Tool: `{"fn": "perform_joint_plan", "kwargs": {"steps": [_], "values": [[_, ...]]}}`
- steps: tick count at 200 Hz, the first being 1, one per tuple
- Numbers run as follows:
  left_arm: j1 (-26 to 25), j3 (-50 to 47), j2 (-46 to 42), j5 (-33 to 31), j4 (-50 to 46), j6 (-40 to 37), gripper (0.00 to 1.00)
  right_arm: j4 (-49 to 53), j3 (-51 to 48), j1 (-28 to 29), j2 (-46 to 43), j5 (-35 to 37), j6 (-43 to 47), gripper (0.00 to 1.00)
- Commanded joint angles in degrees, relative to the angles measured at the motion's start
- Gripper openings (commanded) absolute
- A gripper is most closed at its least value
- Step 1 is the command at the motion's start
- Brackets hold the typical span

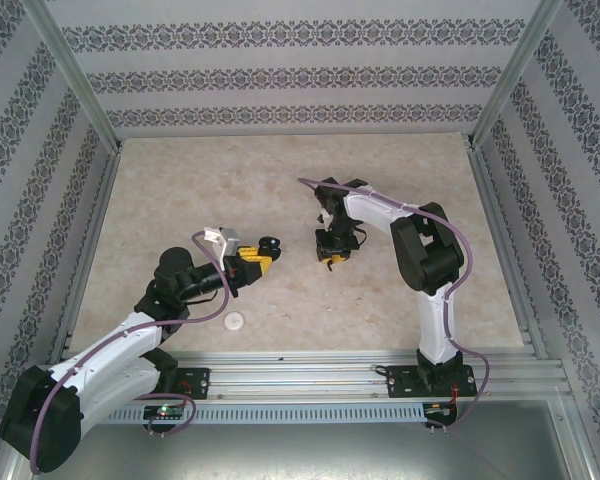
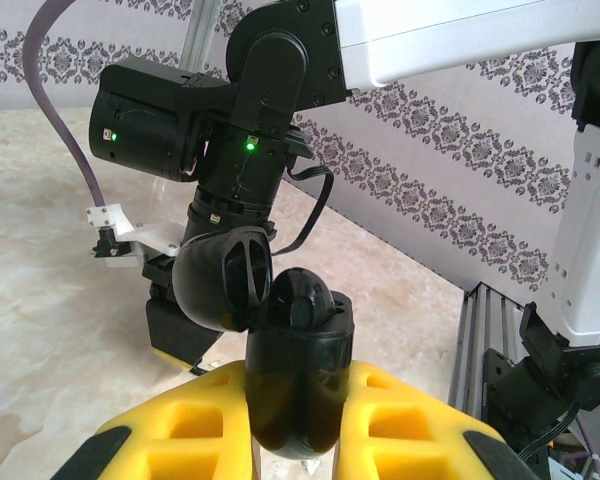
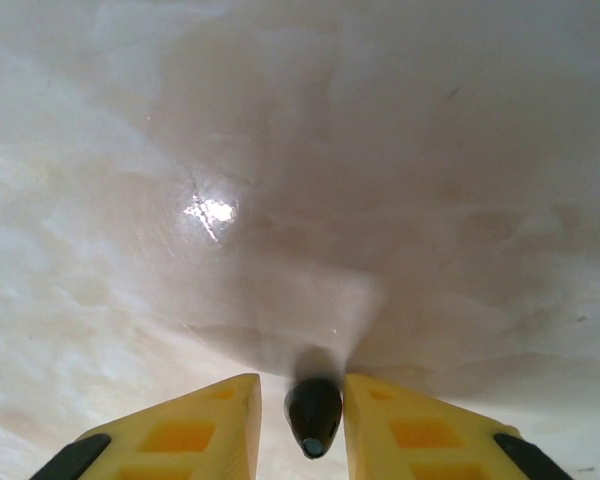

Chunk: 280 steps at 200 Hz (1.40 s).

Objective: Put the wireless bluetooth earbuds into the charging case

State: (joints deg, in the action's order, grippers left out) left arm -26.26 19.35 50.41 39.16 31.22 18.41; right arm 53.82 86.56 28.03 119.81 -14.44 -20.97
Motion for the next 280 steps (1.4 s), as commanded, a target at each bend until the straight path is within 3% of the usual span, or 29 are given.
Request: {"fn": "perform_joint_plan", "kwargs": {"steps": [1,123,196,280], "values": [[-0.42,-0.21,-0.84,0.12,-0.31,0.48,0.00,1.28,-0.23,0.52,1.02,0.65,0.75,0.27],[-0.38,-0.37,-2.85,0.48,-0.60,1.21,0.00,0.29,-1.74,0.71,-3.21,1.82,-0.03,0.17],[-0.43,1.14,-2.71,1.14,2.35,-1.66,0.00,-2.28,-4.85,2.59,-19.72,3.62,-3.68,0.16],[-0.39,4.63,-0.35,0.34,6.01,-2.60,0.00,-13.42,-9.53,5.94,-41.00,-1.60,-13.32,0.17]]}}
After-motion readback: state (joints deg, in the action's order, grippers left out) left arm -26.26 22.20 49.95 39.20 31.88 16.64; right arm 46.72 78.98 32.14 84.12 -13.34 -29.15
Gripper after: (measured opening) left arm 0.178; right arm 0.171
